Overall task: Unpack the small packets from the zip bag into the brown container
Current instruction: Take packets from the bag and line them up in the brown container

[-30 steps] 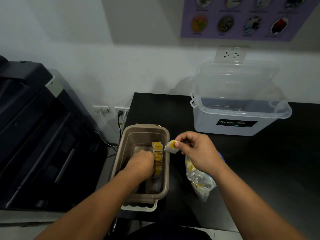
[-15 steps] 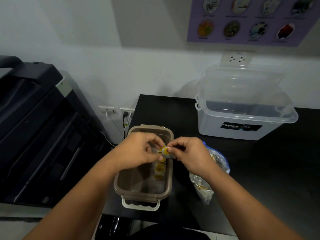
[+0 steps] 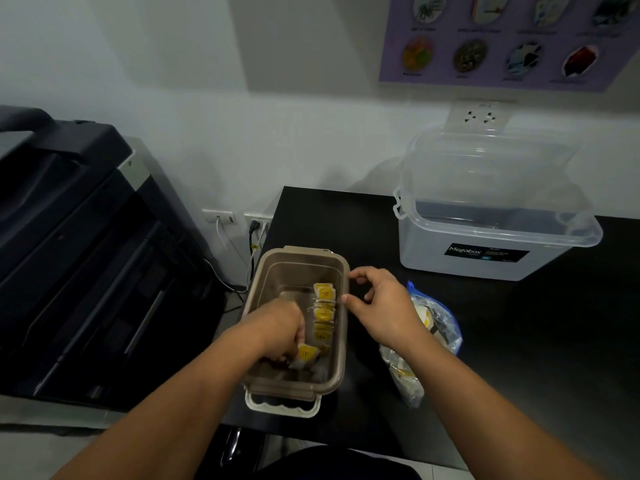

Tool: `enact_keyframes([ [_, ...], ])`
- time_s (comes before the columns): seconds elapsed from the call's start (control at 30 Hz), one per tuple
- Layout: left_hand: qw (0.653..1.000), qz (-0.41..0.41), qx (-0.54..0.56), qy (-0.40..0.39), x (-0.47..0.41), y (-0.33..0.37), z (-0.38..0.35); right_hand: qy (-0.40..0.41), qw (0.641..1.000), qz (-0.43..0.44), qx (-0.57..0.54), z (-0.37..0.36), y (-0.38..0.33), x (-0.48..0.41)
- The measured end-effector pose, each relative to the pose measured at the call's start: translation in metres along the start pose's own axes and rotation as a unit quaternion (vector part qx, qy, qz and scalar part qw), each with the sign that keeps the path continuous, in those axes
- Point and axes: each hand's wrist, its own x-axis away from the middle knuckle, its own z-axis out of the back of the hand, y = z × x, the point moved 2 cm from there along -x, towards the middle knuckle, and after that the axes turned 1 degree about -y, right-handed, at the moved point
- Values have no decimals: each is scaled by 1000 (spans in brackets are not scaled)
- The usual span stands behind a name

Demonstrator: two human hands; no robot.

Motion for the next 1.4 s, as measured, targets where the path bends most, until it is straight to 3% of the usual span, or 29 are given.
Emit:
enact_keyframes([
  [0.13, 998, 44, -23, -43, -20, 5, -15, -27, 999, -29, -16, -8, 9, -2],
  [0.33, 995, 97, -7, -18, -42, 8, -22, -56, 997, -32, -37, -10, 12, -3],
  [0.47, 990, 127, 22, -55, -47, 3, -27, -60, 997, -32, -37, -10, 13, -4],
  [0.73, 985, 117, -3, -129, -52, 0, -38, -79, 994, -43, -62, -9, 13, -2],
  [1.17, 980, 110, 52, -159, -54, -1, -32, -82, 993, -39, -70, -8, 16, 0],
  [1.23, 986, 100, 37, -130, -49, -2, -13, -58, 994, -35, -81, -1, 19, 1],
  [1.33, 997, 60, -37, -6, -26, 15, 31, -11, 995, -34, -92, 21, 29, 2],
  [1.4, 997, 19, -15, 69, -9, 31, 57, 19, 995, -37, -85, 39, 38, 1],
])
